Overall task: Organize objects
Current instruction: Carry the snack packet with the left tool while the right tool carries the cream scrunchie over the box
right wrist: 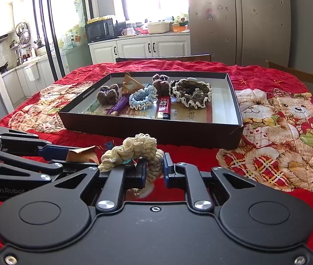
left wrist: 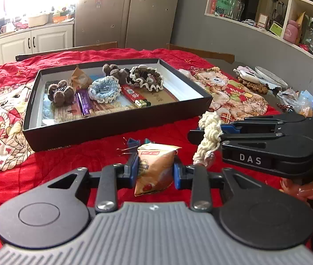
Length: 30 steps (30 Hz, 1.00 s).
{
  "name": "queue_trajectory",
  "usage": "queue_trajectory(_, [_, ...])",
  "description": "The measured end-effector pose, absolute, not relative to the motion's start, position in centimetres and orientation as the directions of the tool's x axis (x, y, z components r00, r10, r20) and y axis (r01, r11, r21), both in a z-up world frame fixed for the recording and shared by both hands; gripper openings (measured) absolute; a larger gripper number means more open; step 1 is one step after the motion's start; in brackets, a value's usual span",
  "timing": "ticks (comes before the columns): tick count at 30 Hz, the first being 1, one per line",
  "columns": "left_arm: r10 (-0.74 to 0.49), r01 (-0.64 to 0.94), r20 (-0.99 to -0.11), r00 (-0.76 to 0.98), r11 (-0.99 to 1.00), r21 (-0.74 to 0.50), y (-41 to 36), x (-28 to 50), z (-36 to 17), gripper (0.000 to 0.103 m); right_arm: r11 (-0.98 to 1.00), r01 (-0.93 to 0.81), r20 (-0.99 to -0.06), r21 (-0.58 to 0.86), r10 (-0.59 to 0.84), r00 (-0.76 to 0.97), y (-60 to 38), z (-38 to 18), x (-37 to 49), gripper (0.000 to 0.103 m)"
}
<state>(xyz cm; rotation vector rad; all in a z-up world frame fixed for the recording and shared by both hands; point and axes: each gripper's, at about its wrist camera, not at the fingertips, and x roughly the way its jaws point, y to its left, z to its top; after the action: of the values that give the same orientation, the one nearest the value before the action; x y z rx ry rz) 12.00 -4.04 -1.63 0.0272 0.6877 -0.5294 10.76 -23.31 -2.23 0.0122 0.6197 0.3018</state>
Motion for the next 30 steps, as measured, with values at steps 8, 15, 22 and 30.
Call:
queue_trajectory(8, [-0.458, 0.46, -0.577, 0.676, 0.874, -0.155, -3.0, 12.3, 0.1, 0.035, 0.952, -0.291, -0.543, 0.093, 0.293, 0.787, -23.2, -0.7, 10.4, 0.014])
queue_trajectory(15, [-0.437, 0.432, -0.549, 0.712, 0.89, -0.148, -2.3, 13.5, 1.5, 0.035, 0.957, -0.281, -0.512, 0.072, 0.277, 0.813, -23.4, 1.1, 10.9, 0.014])
queue_trajectory(22, [-0.43, 0.416, -0.539, 0.725, 0.896, -0.155, -2.3, 15.5, 2.5, 0.035, 0.967, -0.249, -0.476, 0.057, 0.246, 0.845, -24.0, 3.2, 12.8, 0.014])
queue_trajectory(30, [-0.404, 0.39, -0.532, 0.745, 0.909, -0.144, -2.7, 17.9, 3.0, 0.035, 0.975, -0.215, -0.457, 0.052, 0.215, 0.863, -24.2, 4.4, 15.3, 0.014])
